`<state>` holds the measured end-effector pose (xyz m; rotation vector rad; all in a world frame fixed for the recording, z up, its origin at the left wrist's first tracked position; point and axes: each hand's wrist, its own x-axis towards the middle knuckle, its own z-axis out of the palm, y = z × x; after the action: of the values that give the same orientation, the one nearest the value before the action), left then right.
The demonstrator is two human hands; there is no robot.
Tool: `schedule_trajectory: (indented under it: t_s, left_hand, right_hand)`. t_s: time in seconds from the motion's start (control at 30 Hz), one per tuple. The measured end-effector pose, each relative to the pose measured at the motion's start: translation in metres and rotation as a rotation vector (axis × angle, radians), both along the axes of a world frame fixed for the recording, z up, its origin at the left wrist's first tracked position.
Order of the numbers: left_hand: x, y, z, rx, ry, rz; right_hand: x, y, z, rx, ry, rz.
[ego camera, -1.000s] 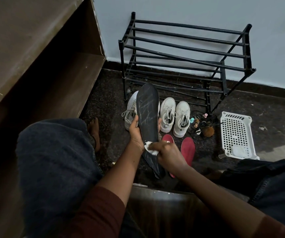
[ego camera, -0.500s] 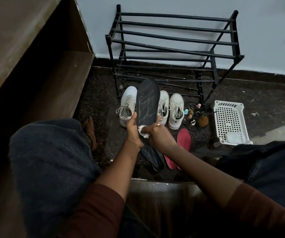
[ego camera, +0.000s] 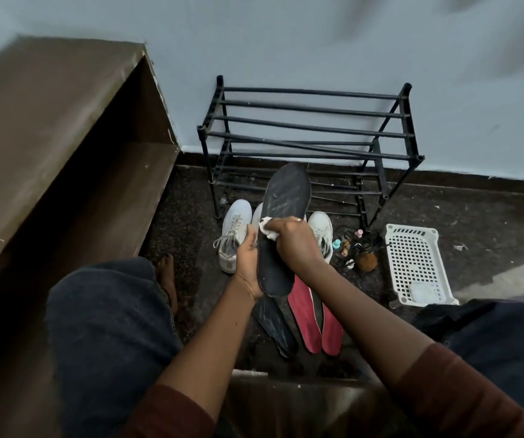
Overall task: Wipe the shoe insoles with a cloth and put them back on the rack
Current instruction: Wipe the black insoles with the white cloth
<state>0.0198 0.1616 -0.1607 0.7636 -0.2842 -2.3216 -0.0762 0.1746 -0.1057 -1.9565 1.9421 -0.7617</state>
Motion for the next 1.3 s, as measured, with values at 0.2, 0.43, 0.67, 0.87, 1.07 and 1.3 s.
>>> schedule_trajectory:
  t_s: [0.2, 0.43, 0.67, 0.87, 1.07, 1.3]
  left_hand:
    - [-0.003, -0.020, 0.016, 0.027, 0.065, 0.007]
    - [-0.016, -0.019, 0.027, 0.039, -0.017, -0.020]
    - [-0.013, -0.020, 0.041, -0.008, 0.016, -0.079]
    - [-0.008, -0.025, 0.051, -0.075, 0.021, -0.049]
    - [-0.013, -0.027, 0.047, -0.080, 0.050, -0.060]
    - [-0.015, -0.023, 0.049, -0.031, 0.126, -0.023]
  right_hand:
    - [0.006, 0.038, 0.008, -0.050, 0.036, 0.200]
    - [-0.013, 0.004, 0.021, -0.089, 0.036, 0.127]
    - [-0.030, -0.026, 0.043, 0.179, -0.124, -0.084]
    - [-0.047, -0.027, 0.069, 0.520, -1.218, -0.145]
    - [-0.056, -0.032, 0.079, 0.652, -0.817, 0.161]
    - [-0.033, -0.035, 0.049, 0.098, 0.047, -0.025]
